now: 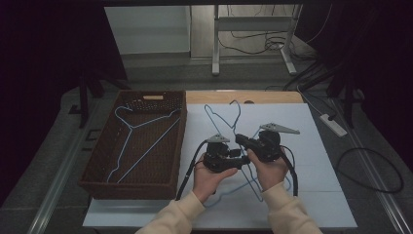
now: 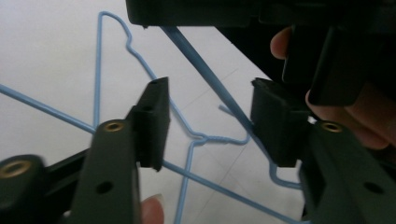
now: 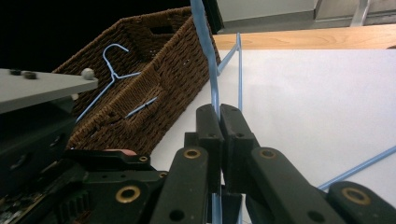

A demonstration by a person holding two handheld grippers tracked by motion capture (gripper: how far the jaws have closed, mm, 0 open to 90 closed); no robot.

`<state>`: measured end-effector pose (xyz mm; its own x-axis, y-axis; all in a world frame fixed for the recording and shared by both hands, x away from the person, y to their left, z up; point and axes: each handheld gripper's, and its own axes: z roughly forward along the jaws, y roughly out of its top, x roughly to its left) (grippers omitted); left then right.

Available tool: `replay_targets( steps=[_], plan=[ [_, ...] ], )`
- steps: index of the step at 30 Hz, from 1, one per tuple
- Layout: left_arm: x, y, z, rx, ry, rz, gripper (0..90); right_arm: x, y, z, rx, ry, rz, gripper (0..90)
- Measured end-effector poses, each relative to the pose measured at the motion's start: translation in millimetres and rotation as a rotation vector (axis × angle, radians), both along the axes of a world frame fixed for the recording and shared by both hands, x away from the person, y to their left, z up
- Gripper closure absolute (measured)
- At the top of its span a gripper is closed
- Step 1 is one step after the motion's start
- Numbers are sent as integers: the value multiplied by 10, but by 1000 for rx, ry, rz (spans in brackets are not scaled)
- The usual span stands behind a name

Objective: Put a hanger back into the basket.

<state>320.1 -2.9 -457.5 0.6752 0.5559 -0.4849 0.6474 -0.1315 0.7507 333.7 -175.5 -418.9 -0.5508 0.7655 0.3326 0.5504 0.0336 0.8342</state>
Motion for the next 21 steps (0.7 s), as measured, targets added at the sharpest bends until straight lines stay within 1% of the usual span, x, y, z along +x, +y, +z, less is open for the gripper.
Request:
replay_targets(
  steps=[2,4,5,6,7,12,15,21],
  plan=[
    [10,9,-1,-19,14,-12,577,0,2,-4,-2,-1,1,880],
    [10,30,7,-31,20,-28,673,-2,-3,-7,-4,-3,1,879],
    [10,38,12,-28,19,-30,730,-8,-9,-4,-5,-8,1,879],
    [12,48,14,-28,22,-33,738,-12,-14,-1,-7,-13,0,879],
    [15,61,16,-26,36,-34,752,-17,-19,4,-6,-16,1,878],
    [18,125,30,-7,62,-26,825,-63,-29,40,-9,-43,19,874],
    [7,169,57,-1,69,-26,842,-79,-25,56,-7,-65,40,863],
    [1,253,79,21,86,-35,852,-67,3,55,-12,-86,77,839]
  ],
)
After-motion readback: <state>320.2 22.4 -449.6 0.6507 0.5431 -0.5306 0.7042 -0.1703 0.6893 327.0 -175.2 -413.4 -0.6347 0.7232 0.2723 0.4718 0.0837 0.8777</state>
